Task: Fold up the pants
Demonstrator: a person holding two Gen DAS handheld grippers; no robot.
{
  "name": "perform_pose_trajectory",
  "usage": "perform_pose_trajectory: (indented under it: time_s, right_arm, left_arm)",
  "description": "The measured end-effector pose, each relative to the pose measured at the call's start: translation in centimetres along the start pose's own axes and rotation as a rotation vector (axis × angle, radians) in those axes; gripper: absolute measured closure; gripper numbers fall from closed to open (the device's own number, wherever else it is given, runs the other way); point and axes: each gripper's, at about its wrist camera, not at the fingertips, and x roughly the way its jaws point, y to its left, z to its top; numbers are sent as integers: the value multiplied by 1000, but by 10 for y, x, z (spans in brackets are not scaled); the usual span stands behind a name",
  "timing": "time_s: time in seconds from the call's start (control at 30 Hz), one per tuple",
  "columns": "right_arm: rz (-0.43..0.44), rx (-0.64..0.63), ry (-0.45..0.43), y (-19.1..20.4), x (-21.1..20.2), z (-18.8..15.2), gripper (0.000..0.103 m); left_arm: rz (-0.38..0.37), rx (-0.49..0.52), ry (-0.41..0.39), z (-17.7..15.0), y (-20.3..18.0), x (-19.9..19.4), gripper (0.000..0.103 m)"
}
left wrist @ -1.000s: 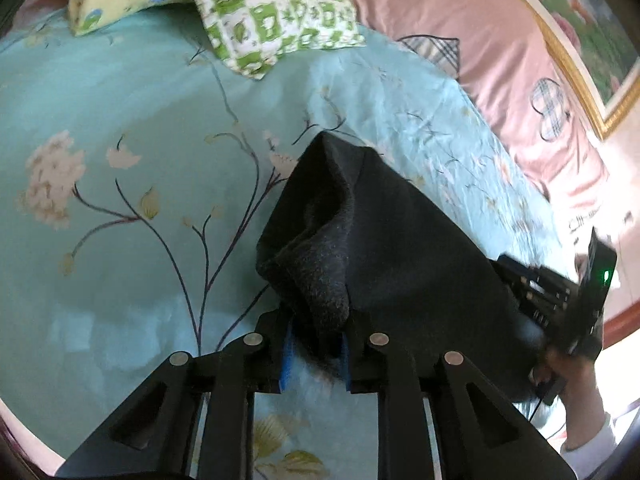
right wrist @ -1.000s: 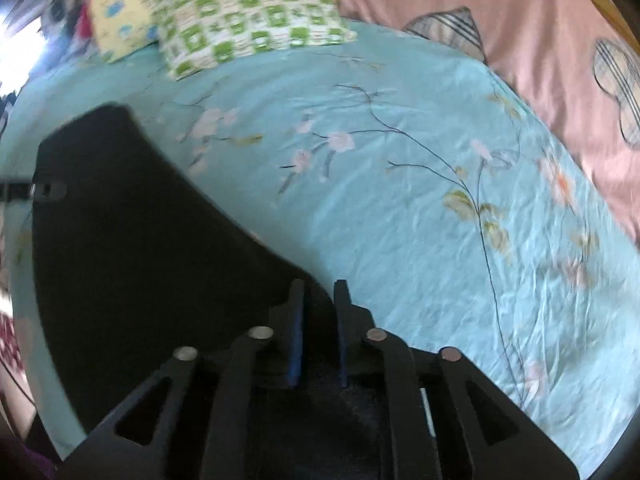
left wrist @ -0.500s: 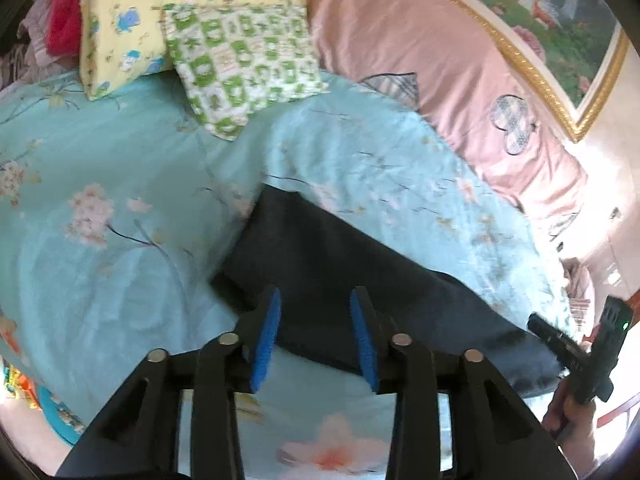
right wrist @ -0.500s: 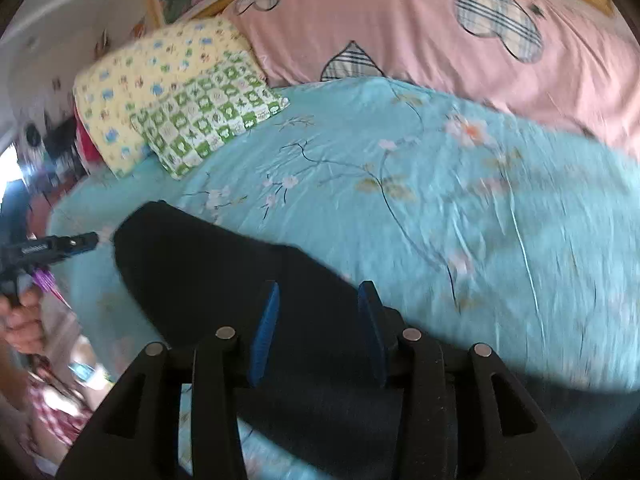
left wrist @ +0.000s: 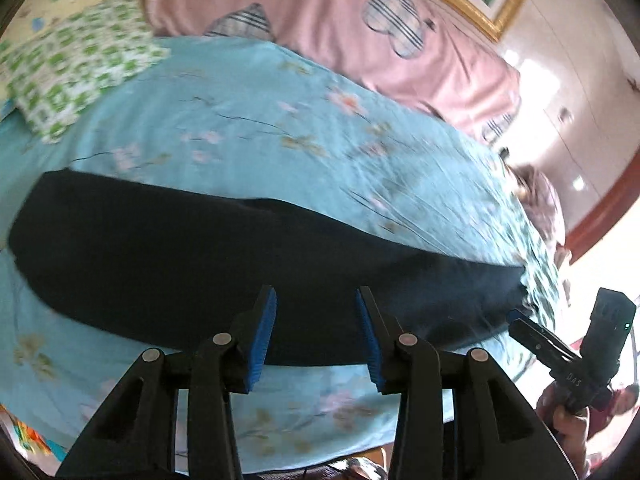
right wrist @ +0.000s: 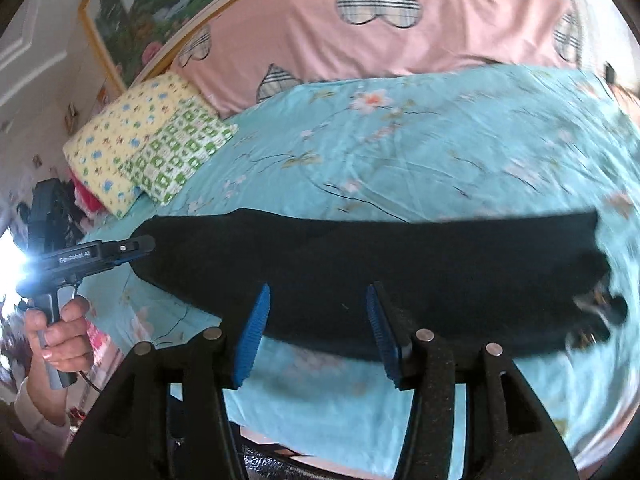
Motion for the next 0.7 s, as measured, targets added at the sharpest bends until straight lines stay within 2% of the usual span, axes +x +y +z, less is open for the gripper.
perform_pose_trajectory:
  time_s: [0.37, 0.7]
  right_arm:
    - [-75, 241, -71, -61, -42, -31, 49]
    - [-177, 411, -107, -102, -59, -40, 48]
  left_arm:
    - [-60, 178, 108, 18, -93, 48, 52]
    - [-119, 295, 173, 33, -149, 90, 48]
